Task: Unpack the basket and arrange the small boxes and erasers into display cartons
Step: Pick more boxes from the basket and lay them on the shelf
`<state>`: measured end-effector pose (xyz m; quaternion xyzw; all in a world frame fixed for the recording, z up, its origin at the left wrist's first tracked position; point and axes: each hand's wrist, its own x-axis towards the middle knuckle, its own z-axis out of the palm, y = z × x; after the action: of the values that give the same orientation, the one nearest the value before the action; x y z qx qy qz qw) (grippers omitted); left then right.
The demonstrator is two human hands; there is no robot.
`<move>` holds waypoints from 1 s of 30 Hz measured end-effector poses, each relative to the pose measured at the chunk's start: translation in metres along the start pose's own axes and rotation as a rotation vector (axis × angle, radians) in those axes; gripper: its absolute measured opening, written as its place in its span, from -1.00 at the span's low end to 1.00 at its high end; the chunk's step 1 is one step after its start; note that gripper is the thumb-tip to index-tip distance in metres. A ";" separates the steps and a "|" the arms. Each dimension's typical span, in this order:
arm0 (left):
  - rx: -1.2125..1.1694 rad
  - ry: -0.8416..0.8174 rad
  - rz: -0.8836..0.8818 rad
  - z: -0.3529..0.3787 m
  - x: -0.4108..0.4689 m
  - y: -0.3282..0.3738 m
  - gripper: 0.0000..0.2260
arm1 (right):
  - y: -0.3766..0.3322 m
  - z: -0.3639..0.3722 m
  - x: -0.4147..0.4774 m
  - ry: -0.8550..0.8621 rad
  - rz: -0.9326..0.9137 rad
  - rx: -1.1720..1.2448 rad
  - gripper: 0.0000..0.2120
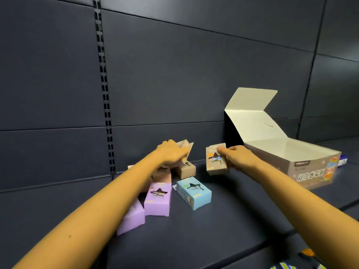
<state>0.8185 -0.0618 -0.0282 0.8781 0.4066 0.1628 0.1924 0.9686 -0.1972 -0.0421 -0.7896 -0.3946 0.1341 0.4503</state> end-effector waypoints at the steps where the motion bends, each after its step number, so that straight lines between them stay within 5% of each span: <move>1: 0.038 0.023 -0.017 0.005 0.005 0.005 -0.42 | 0.004 0.003 0.014 -0.023 0.004 -0.028 -0.68; 15: 0.256 0.191 -0.301 0.041 0.041 0.026 -0.36 | 0.032 0.044 0.104 -0.186 -0.130 -0.520 -0.49; 24: 0.515 0.555 -0.185 -0.035 -0.019 -0.016 -0.63 | -0.071 0.041 0.067 -0.169 -0.799 -0.612 -0.66; 30: 0.729 0.603 -0.403 -0.086 -0.120 -0.086 -0.61 | -0.136 0.113 0.004 -0.349 -1.073 -0.528 -0.62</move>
<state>0.6502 -0.0862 -0.0096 0.7063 0.6356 0.2161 -0.2246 0.8387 -0.0878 0.0066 -0.5327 -0.8240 -0.0858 0.1732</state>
